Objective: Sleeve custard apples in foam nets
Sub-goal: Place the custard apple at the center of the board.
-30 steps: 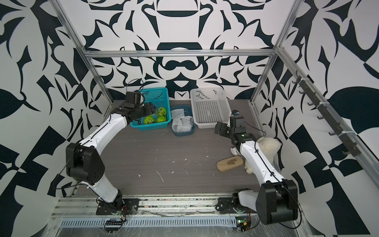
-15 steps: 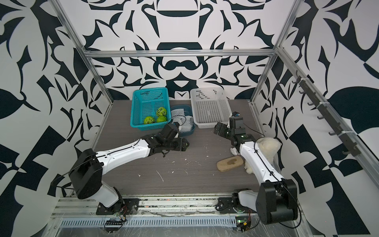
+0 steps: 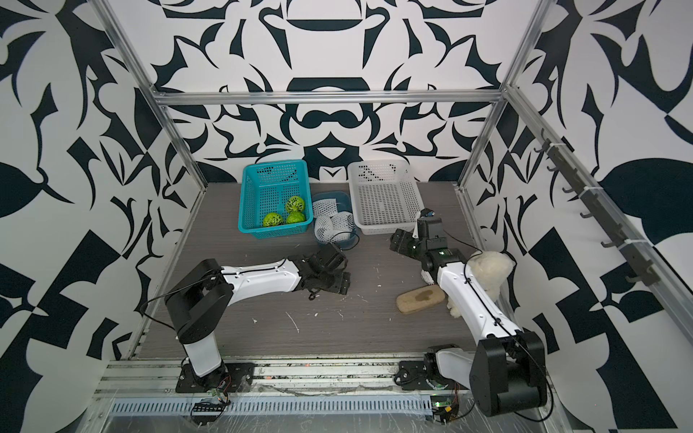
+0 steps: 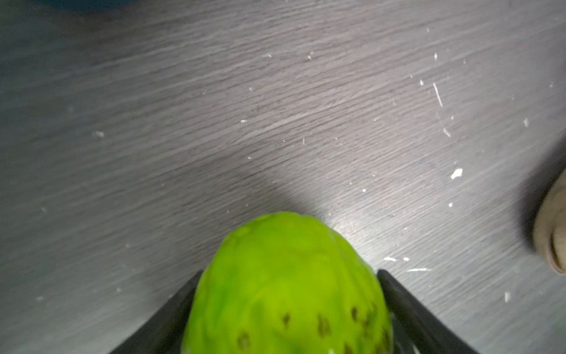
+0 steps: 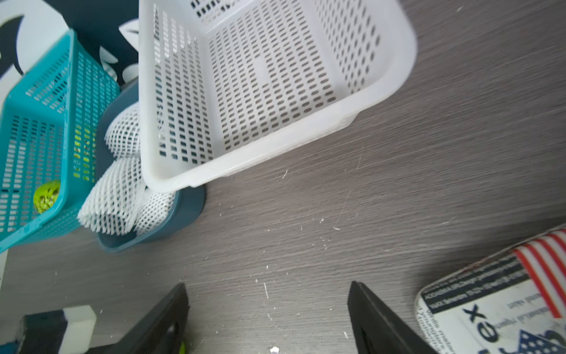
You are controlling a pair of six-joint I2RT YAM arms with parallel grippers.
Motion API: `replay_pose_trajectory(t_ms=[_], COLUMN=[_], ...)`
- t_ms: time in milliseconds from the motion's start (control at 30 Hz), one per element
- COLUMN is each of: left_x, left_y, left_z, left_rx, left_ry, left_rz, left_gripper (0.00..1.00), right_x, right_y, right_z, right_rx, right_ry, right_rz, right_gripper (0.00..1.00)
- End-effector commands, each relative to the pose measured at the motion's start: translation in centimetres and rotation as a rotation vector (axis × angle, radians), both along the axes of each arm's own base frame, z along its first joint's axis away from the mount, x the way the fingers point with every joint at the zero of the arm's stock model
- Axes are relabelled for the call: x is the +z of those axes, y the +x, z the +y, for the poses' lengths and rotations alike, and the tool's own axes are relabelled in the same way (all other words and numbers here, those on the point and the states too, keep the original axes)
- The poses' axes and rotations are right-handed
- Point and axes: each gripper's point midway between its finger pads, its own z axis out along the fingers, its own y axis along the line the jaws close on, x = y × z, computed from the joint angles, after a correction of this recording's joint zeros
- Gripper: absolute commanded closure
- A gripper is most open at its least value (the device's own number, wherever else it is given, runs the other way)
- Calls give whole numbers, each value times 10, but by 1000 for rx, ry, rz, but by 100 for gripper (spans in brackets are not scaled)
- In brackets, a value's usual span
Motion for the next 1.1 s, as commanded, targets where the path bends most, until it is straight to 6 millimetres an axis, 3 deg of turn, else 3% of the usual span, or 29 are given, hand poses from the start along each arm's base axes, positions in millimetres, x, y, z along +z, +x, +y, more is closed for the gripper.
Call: replay_pose_trajectory(t_ms=[0,133,267,367,533,633,767,1067], left_x=[18,62,96,103,106,108,109,100], left_y=[0,4,25,45,82,97,109,111], left_z=[2,17,63,103,171,195,208,203], left_rx=[-3,22,122,227,396,463,500,500], left_ry=[-5,-66,-45,-59,-39,-57,-97,-136], left_rz=[-17,-115,-246,-281,-374,-403,-405,-361], left_gripper=[0,0,0,0,0,0,0,0], right_x=[19,25,29,30,24,17,3,-29], right_y=[9,14,22,29,40,50,67,93], right_z=[19,60,106,137,178,194,209,228], right_rx=[75,203,332,408,482,499,515,529], right_ry=[-46,-80,-35,-2,-5,-19,-63,-98], right_rz=[-42,-58,-68,-74,-95,-93,-83,-39], right_gripper=[17,20,29,35,36,37,40,42])
